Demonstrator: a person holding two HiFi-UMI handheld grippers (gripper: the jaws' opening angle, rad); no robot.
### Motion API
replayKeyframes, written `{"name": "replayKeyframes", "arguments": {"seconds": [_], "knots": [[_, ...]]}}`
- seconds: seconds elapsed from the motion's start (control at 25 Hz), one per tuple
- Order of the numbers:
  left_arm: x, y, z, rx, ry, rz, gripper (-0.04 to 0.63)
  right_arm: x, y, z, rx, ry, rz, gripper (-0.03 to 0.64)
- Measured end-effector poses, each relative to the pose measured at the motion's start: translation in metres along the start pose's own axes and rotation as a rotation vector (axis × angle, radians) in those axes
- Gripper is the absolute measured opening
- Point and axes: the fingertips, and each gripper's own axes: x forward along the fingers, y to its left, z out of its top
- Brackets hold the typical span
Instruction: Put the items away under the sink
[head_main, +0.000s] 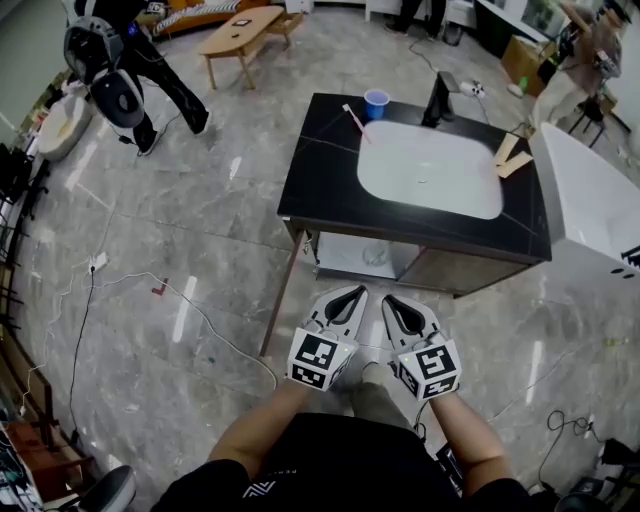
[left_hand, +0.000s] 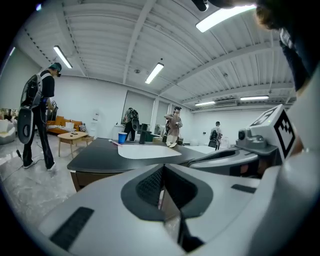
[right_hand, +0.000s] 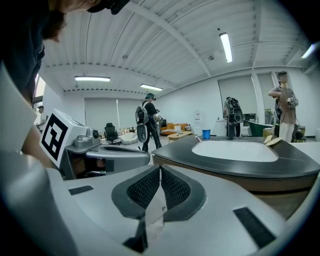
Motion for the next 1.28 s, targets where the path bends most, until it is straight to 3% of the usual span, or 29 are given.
{"name": "replayKeyframes", "arguments": {"seconds": [0.44,0.76,1.28], "knots": [[-0.028,-0.01,-0.001,-0.001,0.015,0.01,0.011,-0.014,0.019,0.017,0.026,-0.025,0.039,0.04],[-0.046,-0.012,-0.014,-0.018,0.05,0.026,0.01,-0.02,0.022,0.011,0.068,-0.026,0.043,0.04],[-0.055,-0.014,-0.012,-0.016,0.041,0.036,0.011,-0.022,0.035,0.005,0.069,-0.02,0.053,0.035]]}}
